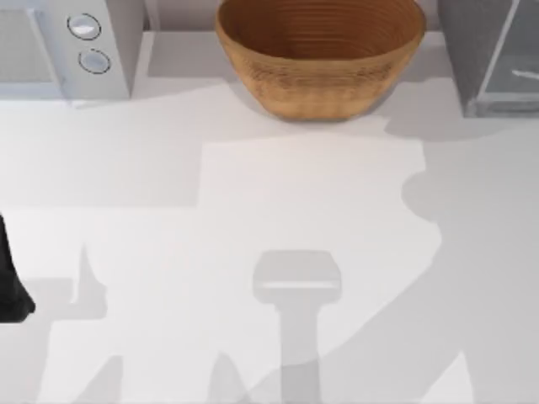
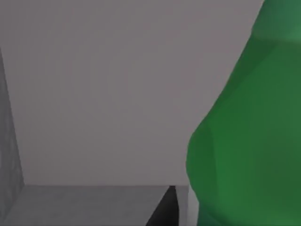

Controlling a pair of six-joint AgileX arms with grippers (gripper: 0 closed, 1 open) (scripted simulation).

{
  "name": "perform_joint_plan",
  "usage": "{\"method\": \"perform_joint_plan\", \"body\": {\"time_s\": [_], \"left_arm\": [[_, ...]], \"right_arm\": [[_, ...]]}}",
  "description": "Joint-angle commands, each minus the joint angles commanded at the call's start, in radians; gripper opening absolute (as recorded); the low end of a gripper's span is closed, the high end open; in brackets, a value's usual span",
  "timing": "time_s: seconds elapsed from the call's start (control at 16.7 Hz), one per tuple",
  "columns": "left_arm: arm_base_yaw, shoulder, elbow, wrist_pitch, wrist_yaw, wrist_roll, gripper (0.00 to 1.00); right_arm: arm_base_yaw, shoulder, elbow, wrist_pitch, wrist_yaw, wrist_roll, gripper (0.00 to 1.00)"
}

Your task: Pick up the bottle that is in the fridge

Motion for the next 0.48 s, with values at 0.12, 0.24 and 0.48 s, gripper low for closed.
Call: {"method": "perform_joint_plan", "body": {"time_s": [0.12, 0.24, 0.48], "left_arm": [[0.0, 0.0, 0.0, 0.0, 0.0, 0.0, 1.0], [0.0, 0.0, 0.0, 0.0, 0.0, 0.0, 1.0], [0.0, 0.0, 0.0, 0.0, 0.0, 0.0, 1.0]], "right_arm": [[0.0, 0.0, 0.0, 0.0, 0.0, 0.0, 0.0], [0.0, 0.001, -0.006, 0.004, -0.001, 0.001, 0.0], [-0.015, -0.082, -0.118, 0.053, -0.019, 0.002, 0.0]]}}
